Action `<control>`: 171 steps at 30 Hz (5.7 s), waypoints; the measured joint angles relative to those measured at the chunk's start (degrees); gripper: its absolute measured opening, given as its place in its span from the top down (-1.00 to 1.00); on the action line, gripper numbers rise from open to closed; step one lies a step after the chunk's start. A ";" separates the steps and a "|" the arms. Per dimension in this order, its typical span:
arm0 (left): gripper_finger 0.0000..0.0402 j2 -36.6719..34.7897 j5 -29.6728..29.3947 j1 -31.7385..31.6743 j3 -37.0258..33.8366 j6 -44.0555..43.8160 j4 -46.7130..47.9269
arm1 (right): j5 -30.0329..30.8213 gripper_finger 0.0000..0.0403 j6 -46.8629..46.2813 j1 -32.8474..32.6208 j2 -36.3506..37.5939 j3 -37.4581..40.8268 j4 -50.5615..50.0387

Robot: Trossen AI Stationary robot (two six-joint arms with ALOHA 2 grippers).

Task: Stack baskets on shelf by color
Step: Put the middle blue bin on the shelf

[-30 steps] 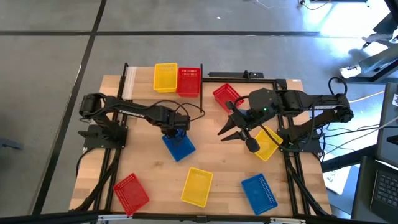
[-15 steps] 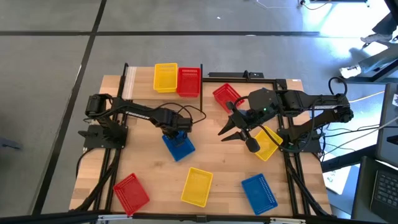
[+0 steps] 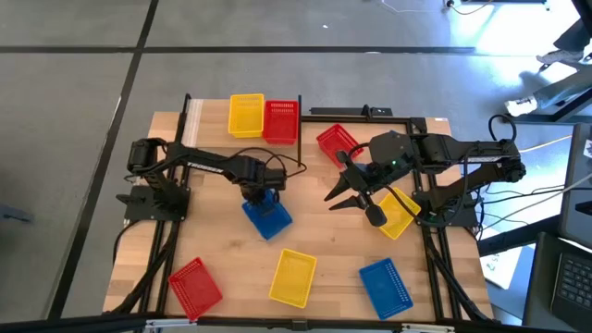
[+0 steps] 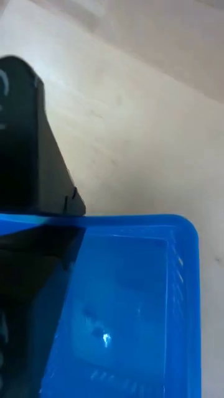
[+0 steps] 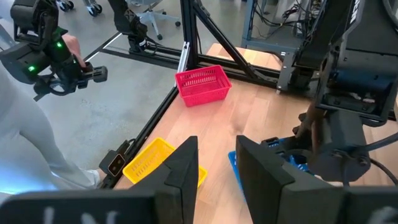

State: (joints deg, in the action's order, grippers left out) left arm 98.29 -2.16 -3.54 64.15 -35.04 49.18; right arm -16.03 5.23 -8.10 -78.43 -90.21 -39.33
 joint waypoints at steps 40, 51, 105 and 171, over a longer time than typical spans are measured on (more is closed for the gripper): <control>1.00 -17.89 -13.34 -7.66 41.37 17.38 40.89 | 0.00 0.48 4.37 0.00 -0.02 0.02 -0.02; 1.00 -17.73 -19.78 -21.67 42.20 34.06 40.86 | 0.00 0.48 4.51 0.00 -0.02 0.02 -0.02; 1.00 -18.80 -23.91 -44.98 26.38 84.07 28.55 | 0.02 0.48 7.04 5.90 -0.02 0.00 0.02; 1.00 -26.04 -8.16 -22.22 5.82 40.08 37.68 | 18.18 0.48 3.96 5.97 -0.02 0.02 -0.02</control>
State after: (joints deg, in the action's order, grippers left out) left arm 72.25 -10.32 -25.76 69.96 5.04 86.86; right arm 2.15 9.19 -2.13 -78.46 -90.20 -39.35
